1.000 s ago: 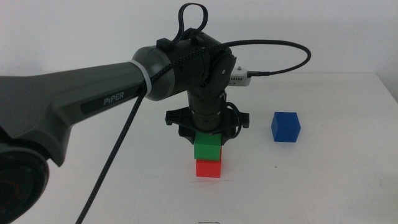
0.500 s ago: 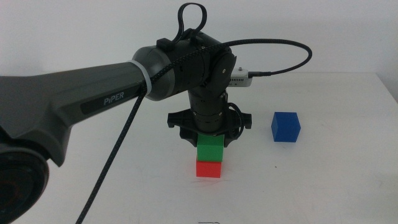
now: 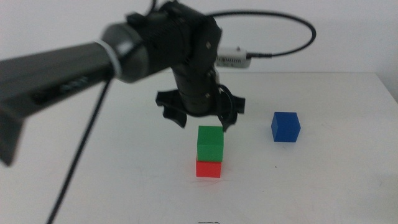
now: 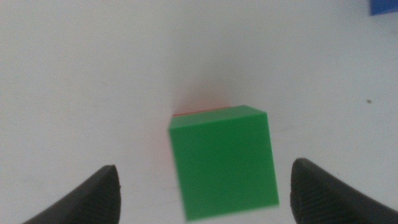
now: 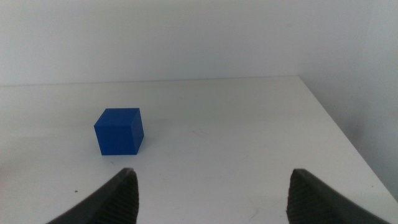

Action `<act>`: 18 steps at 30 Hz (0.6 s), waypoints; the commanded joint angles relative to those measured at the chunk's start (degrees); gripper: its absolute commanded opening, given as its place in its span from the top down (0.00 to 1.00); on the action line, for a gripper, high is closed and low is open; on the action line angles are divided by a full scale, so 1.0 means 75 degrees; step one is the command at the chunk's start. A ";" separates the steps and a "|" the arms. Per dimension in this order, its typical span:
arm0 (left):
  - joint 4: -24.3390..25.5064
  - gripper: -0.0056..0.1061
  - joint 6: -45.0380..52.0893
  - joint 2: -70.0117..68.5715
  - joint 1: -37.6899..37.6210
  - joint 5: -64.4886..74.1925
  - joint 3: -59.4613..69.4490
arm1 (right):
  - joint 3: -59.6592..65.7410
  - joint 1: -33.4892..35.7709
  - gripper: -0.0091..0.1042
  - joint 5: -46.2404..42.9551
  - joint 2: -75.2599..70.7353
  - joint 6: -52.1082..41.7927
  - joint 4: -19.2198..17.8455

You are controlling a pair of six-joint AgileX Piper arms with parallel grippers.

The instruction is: Stack red cubes first, then green, then blue cubes in a specific spot.

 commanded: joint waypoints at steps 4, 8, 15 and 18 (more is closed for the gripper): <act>-0.0259 0.11 0.1214 -0.1487 0.0286 0.0157 -0.0258 | -0.0137 -0.0051 0.38 -0.0538 0.0107 -0.0097 -0.0058; -0.0498 0.11 0.2495 -0.2496 0.0572 0.0179 -0.0251 | -0.0137 -0.0051 0.38 -0.0538 0.0107 -0.0097 -0.0058; -0.1638 0.11 0.3993 -0.4527 0.1700 0.0493 0.0672 | -0.0137 -0.0051 0.38 -0.0538 0.0107 -0.0097 -0.0058; -0.2266 0.11 0.4348 -0.5627 0.2282 0.0214 0.1536 | -0.0137 -0.0051 0.38 -0.0538 0.0107 -0.0097 -0.0058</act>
